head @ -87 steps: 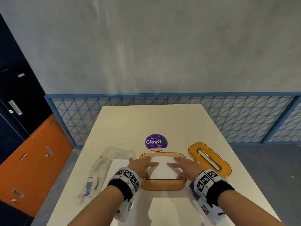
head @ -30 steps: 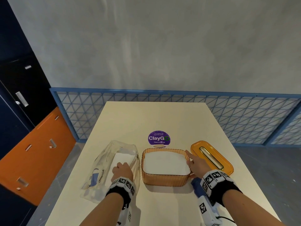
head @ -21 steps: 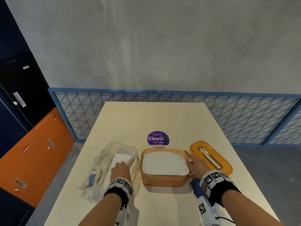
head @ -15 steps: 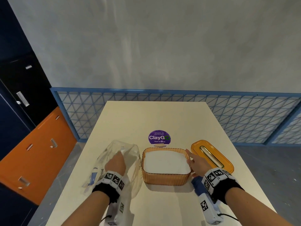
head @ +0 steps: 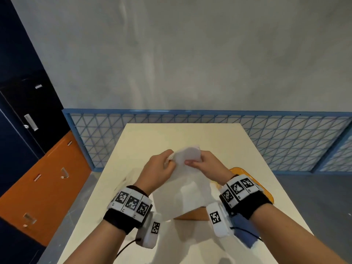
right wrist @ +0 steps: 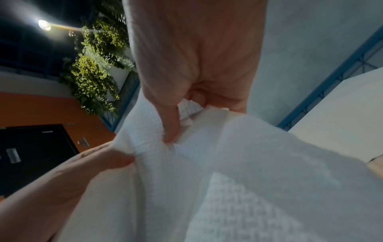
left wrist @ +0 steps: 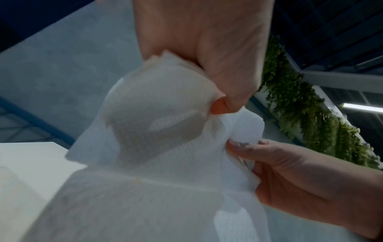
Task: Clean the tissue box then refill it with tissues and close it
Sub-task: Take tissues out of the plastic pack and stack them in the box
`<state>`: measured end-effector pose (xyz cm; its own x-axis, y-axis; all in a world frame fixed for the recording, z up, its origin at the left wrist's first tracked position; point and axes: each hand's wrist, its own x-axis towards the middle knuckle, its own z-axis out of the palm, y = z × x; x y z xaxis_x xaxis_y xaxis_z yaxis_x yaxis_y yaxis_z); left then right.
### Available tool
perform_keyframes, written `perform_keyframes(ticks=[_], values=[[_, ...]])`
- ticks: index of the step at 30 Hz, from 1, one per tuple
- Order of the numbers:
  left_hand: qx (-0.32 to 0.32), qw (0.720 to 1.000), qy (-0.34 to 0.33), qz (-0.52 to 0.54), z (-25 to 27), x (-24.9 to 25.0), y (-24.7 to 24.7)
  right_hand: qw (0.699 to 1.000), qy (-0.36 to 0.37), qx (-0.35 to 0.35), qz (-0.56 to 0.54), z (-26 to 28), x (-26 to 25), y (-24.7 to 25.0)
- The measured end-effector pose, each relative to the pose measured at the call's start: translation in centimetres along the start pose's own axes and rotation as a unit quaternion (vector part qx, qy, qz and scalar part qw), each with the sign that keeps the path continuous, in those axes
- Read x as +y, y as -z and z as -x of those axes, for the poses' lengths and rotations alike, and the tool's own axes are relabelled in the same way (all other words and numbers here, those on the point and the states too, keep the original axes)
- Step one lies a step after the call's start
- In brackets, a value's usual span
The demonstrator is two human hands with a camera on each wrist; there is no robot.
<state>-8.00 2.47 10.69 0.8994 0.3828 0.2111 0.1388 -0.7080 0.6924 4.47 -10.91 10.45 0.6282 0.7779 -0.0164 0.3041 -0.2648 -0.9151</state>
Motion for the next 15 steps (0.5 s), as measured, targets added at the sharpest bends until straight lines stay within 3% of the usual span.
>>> perform_keyframes(ticks=[4, 8, 11, 15], values=[[0.027, 0.984, 0.023, 0.174, -0.3, 0.5, 1.2, 0.999, -0.017, 0.037, -0.033, 0.9, -0.4, 2.0], [-0.036, 0.895, 0.144, 0.421, 0.3, -1.5, 1.8, 0.984, -0.057, 0.069, -0.156, 1.6, -0.3, 3.8], [-0.114, 0.917, 0.137, 0.356, 1.3, -2.8, 0.4, 0.969, -0.071, 0.035, -0.234, 2.2, 0.2, 4.5], [-0.109, 0.942, 0.062, 0.311, 1.4, -1.9, -1.2, 0.959, -0.119, 0.007, -0.258, 2.2, 1.7, 4.4]])
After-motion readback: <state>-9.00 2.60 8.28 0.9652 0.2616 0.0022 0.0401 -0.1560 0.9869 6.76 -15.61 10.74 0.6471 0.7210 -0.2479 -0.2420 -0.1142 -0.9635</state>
